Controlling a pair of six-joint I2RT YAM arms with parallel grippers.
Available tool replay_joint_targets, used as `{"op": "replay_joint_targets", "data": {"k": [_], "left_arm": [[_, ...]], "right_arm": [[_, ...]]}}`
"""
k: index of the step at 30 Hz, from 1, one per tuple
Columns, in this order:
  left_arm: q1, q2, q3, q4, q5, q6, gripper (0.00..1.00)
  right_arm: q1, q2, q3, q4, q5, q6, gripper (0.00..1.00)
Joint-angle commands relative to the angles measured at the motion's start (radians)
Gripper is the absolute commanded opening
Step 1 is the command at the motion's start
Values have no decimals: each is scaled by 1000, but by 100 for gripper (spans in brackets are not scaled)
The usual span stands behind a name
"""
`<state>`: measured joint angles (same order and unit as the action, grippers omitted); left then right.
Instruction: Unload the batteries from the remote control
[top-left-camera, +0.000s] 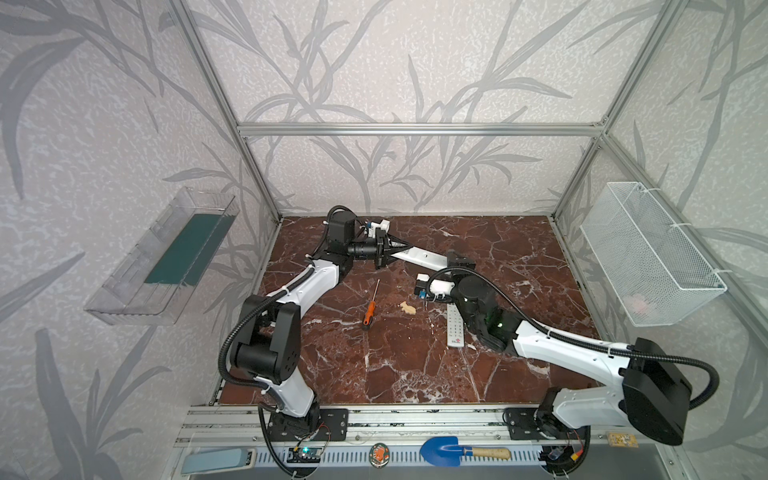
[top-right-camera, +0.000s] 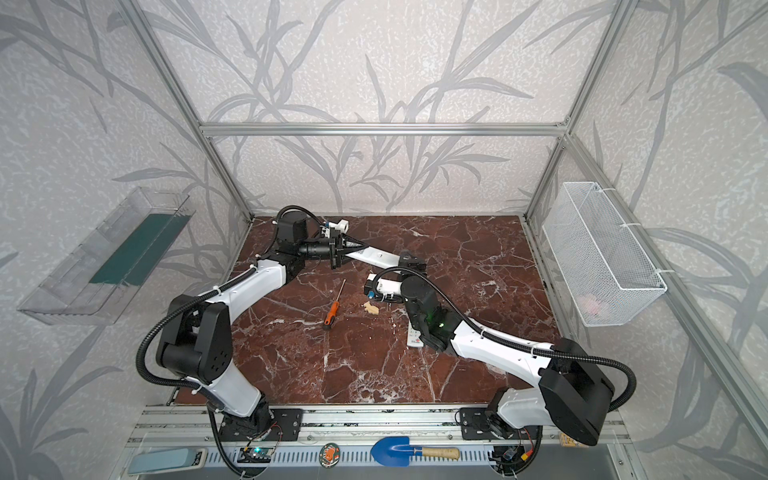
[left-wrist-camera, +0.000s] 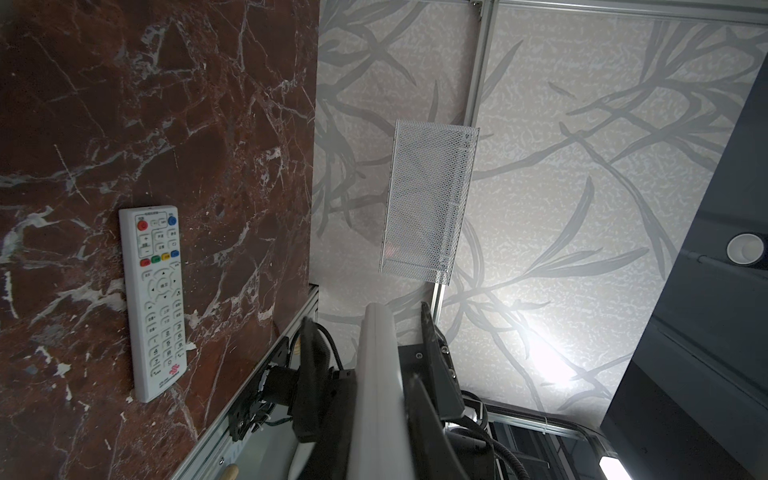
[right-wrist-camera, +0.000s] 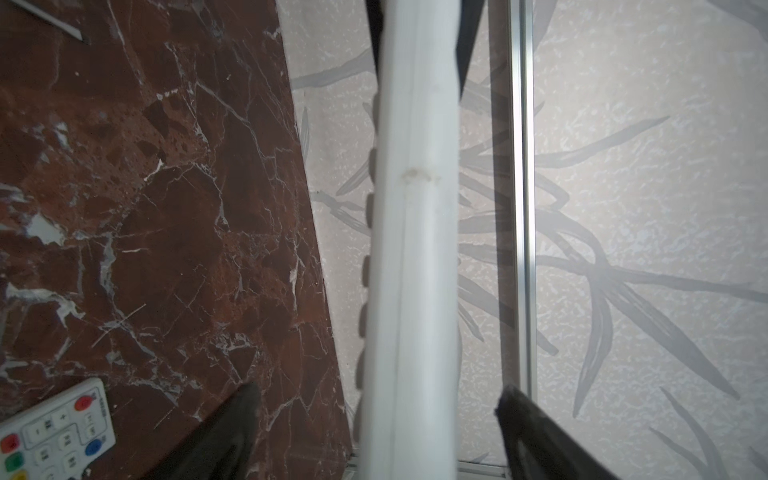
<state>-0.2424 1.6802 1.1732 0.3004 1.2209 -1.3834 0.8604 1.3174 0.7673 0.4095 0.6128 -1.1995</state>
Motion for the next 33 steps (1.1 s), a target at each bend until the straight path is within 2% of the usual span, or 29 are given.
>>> {"op": "replay_joint_targets", "data": {"k": [1,4,6,9,13,19,24,26,29,33], "left_arm": [[-3,20,-2,152,-4,-99,7],[-3,30,6,163,-26,-91,6],[-1,37,11,126,-50,-50,6],[0,48,29,1,-90,72,5],[-1,57,51,-134,-145,204,4],[-5,25,78,-361,-181,429,2],[-5,-59,69,-601,-315,666,4],[-6,-94,50,-617,-343,715,0],[-6,-144,1,-580,-377,746,0],[-5,-174,-26,-576,-428,789,0]], "right_arm": [[-5,-48,6,-73,20,84,99],[-6,-90,68,-272,48,291,99],[-17,-123,147,-545,-38,523,99],[-24,-132,236,-800,-181,812,99],[-24,-96,329,-964,-316,1067,99],[-61,-72,399,-996,-453,1267,99],[-207,-26,471,-1052,-622,1454,100],[-263,2,506,-1091,-689,1522,99],[-330,46,547,-1139,-791,1606,97],[-357,76,554,-1114,-903,1653,97]]}}
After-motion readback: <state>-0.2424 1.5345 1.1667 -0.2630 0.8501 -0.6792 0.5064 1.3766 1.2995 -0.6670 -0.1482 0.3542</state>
